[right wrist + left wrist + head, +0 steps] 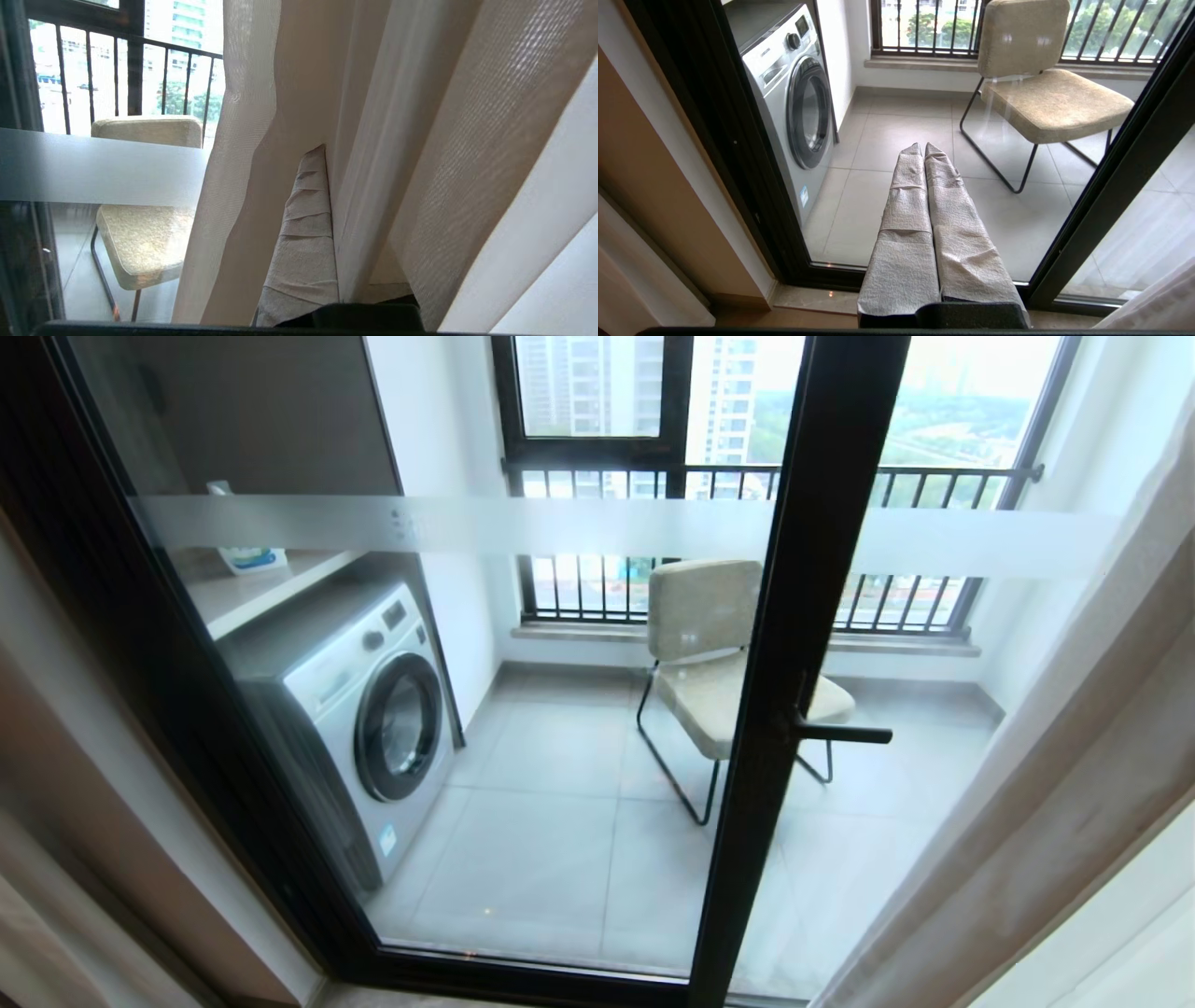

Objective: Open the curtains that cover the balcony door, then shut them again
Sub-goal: Pull the inner curtains open on both sides

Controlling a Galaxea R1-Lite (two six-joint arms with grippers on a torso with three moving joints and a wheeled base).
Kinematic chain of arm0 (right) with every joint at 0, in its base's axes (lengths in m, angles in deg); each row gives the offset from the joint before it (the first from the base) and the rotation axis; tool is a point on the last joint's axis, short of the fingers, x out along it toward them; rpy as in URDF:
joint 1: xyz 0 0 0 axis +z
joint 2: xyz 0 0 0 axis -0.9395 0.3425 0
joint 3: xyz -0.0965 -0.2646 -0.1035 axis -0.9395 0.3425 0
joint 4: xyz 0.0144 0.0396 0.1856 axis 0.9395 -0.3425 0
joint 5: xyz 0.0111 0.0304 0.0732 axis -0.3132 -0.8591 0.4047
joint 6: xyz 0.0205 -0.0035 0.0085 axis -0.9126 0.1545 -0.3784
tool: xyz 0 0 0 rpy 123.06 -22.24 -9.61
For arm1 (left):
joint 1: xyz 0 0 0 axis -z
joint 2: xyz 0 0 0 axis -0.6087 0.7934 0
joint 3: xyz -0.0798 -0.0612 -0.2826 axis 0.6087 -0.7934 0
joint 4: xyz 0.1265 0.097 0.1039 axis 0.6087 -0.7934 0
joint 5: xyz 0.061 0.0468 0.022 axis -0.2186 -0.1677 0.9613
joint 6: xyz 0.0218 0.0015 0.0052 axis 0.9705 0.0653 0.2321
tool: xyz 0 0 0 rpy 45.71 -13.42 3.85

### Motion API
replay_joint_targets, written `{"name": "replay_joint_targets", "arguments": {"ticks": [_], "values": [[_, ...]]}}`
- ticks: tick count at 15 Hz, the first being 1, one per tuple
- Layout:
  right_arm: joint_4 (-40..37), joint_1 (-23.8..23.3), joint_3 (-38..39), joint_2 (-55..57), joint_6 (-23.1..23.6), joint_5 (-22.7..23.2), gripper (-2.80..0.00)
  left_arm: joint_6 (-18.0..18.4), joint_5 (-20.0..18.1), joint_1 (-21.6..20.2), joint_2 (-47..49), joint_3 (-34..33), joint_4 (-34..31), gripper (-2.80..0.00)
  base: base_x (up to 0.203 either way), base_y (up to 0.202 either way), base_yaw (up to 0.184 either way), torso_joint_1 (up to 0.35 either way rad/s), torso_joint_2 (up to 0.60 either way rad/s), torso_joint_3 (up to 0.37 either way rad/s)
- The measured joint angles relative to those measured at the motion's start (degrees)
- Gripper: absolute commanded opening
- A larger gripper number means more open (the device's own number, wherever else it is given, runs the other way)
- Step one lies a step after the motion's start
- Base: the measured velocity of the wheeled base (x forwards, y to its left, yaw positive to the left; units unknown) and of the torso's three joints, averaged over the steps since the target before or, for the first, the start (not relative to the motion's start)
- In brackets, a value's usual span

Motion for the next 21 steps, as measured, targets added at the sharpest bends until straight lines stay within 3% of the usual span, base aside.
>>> {"name": "replay_joint_targets", "arguments": {"ticks": [4,21], "values": [[-0.6,-2.8,0.3,-0.4,-1.2,0.0,-2.8,-0.6,0.0,0.0,0.0,0.0,0.0,-2.8,0.0,-0.19,0.004,0.001,0.0,0.003],[-0.5,-5.4,1.1,-1.9,-1.7,0.1,-2.8,-1.6,0.4,0.0,0.0,0.0,0.1,-2.8,0.0,-0.19,0.002,0.001,0.0,0.003]]}}
